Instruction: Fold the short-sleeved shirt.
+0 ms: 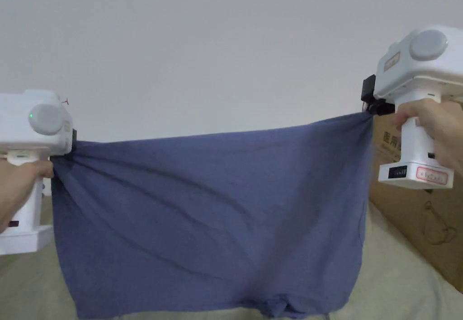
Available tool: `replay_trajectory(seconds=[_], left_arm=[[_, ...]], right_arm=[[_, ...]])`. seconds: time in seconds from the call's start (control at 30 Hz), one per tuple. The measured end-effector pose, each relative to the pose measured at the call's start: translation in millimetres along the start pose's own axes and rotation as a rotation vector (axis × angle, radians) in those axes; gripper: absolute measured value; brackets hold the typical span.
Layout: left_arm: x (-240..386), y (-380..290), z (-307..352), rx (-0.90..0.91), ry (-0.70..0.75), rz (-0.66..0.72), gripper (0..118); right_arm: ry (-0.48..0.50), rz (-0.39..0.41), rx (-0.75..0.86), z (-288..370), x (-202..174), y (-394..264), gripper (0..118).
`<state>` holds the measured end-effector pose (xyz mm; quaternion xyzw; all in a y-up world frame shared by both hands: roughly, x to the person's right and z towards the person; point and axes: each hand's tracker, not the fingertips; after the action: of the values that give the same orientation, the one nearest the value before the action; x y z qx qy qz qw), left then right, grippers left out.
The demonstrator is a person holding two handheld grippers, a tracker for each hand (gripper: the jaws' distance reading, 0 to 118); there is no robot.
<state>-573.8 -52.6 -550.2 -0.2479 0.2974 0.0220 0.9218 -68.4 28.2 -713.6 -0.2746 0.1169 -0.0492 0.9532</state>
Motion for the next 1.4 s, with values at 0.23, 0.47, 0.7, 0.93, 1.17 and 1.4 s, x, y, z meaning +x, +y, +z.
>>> replay_trajectory(seconds=[0.23, 0.47, 0.7, 0.93, 1.17, 1.4], left_arm=[[28, -142, -88, -0.293, 0.0, -0.018, 6], [32, -227, -105, -0.415, 0.01, -0.028, 6], [-3, -261, -63, -0.394, -0.055, 0.024, 6], [-33, -321, 61, -0.34, -0.122, -0.026, 6], [-77, -387, 170, -0.351, -0.128, -0.054, 6], [-102, -440, 223, -0.416, -0.136, -0.057, 6]], right_arm=[[-0.076, -0.006, -0.302, -139, 34, -120, 2], [-0.135, -0.041, -0.52, -185, 58, -230, 2], [-0.074, 0.026, -0.526, -129, 76, -273, 2], [-0.017, 0.044, -0.575, -18, 104, -352, 2], [0.009, -0.03, -0.587, 110, 130, -422, 2], [0.0, -0.114, -0.604, 194, 158, -483, 2]])
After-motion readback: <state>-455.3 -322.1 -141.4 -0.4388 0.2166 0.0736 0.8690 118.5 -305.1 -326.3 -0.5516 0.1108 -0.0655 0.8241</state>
